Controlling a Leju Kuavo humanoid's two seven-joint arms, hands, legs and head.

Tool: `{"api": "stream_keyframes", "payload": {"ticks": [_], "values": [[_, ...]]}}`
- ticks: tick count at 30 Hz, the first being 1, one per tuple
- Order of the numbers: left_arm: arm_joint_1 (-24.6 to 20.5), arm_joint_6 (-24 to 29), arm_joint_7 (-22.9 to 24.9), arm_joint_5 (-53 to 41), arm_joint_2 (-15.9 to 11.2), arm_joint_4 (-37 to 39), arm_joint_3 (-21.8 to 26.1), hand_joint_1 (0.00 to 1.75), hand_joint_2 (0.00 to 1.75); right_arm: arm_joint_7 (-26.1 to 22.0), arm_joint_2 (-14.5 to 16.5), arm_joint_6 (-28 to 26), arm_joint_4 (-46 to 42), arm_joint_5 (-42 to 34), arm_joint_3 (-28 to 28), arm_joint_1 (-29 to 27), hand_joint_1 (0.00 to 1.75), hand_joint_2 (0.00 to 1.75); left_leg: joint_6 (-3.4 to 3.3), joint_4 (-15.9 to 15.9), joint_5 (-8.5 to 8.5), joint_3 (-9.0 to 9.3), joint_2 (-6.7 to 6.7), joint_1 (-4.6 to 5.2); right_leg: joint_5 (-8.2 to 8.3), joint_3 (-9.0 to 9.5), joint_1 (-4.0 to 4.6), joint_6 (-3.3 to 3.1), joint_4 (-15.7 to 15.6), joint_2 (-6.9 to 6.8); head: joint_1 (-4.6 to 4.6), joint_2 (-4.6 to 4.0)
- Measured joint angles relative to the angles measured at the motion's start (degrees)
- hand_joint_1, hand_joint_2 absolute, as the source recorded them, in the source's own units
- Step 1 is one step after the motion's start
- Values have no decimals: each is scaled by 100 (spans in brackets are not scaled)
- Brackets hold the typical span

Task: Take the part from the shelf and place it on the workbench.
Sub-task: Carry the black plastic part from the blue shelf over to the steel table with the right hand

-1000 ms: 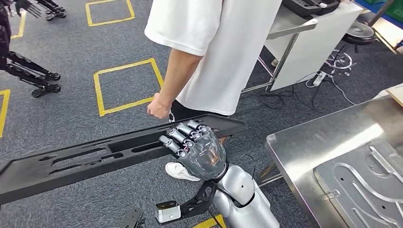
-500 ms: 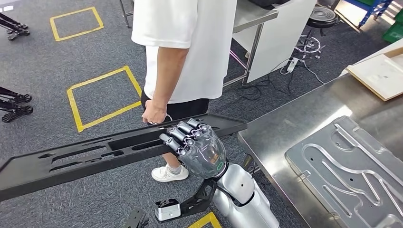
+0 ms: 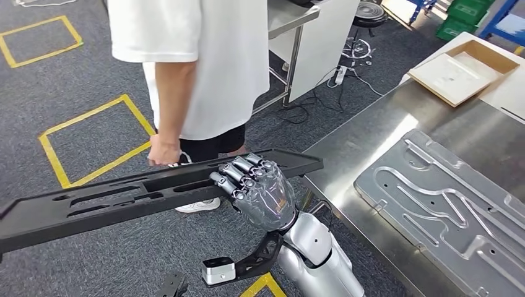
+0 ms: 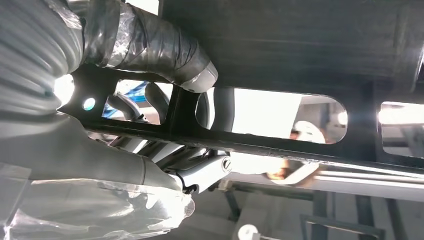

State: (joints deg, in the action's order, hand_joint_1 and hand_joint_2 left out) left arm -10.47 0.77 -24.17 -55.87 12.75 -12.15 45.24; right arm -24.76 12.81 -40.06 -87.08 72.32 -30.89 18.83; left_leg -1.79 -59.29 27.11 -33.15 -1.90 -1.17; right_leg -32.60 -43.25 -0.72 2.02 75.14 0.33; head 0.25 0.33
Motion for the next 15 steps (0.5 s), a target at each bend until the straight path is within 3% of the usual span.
{"api": "stream_keyframes", "payload": {"ticks": [1,2,4,6,8,9,11,13,15], "values": [[2,0,0,0,-1,0,0,0,175,0,-7,0,2,0,0,-3,175,175,-1,0,9,7,-73,5,85,20,0,-8,-36,-14,1,0],[-1,-1,0,0,0,0,-1,0,175,0,-11,0,2,0,0,-4,175,175,2,0,21,22,-137,8,264,160,6,-29,-301,-49,1,0],[-10,-1,-1,0,6,0,-2,0,175,0,-13,0,-2,0,0,6,175,175,26,-2,55,63,-247,27,597,570,68,-109,-1082,-276,1,0],[-13,-1,-1,0,9,0,-2,0,175,1,-13,0,-5,0,-1,19,175,175,70,2,84,92,-351,52,688,778,146,-186,-1513,-458,0,0],[-17,-1,0,0,10,0,-2,0,175,3,-13,0,-5,0,-1,21,175,175,125,24,103,129,-480,68,679,778,164,-233,-1565,-376,-3,0],[-25,-1,-1,0,10,0,-2,0,175,4,-13,0,-7,0,-1,18,175,175,156,16,131,145,-478,61,693,791,146,-258,-1595,-306,-2,0],[-40,-1,-2,0,11,0,-2,0,175,9,-9,0,-8,-1,-2,21,175,175,208,-207,299,70,-240,44,730,828,93,-324,-1657,-181,-4,0],[-28,-1,-1,1,9,0,-2,0,175,22,-8,1,-4,-2,-3,22,175,175,249,-898,636,-262,69,26,741,841,69,-366,-1668,-49,-7,0],[7,-1,1,2,5,0,-2,0,175,31,-8,2,6,-2,-4,7,175,175,280,-1549,814,-613,144,23,734,839,69,-379,-1649,117,-7,0]]}}
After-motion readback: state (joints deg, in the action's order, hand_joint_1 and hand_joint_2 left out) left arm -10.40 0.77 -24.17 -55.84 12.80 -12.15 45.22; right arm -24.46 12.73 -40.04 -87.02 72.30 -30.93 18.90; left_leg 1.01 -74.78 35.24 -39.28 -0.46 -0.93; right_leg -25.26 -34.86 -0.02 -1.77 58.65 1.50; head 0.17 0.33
